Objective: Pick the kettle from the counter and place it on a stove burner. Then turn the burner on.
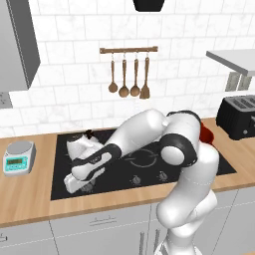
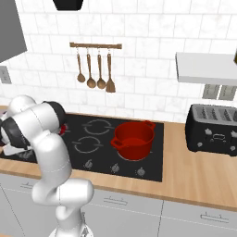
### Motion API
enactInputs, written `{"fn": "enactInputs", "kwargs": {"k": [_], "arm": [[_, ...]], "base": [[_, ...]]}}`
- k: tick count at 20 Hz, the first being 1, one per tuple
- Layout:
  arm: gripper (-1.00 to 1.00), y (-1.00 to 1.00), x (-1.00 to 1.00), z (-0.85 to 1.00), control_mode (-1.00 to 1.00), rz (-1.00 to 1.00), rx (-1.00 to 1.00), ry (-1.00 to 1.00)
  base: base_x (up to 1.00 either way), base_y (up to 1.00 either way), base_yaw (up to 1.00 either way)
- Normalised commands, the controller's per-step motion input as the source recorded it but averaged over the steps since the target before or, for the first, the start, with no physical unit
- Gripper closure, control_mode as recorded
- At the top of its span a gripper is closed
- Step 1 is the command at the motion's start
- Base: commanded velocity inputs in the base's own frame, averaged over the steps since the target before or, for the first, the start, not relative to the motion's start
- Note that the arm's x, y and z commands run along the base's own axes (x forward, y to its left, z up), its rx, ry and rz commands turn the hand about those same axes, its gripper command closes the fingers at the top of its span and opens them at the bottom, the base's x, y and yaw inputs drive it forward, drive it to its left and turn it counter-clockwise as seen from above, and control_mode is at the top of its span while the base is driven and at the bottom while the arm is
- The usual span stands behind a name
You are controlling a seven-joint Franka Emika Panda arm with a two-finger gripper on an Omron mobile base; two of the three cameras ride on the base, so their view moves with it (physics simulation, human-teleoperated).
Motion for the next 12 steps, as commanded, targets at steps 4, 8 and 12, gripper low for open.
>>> {"fn": "enactInputs", "kwargs": {"k": [4, 8, 12], "arm": [[1.00, 0.00, -0.33, 0.00, -1.00, 0.61, -0.11, -0.16], [1.00, 0.00, -0.29, 0.00, -1.00, 0.64, -0.11, -0.13], [1.00, 0.00, -0.23, -0.01, -1.00, 0.66, -0.10, -0.07]], "base": [[0.00, 0.00, 0.00], [0.00, 0.00, 0.00], [0.00, 0.00, 0.00]]}}
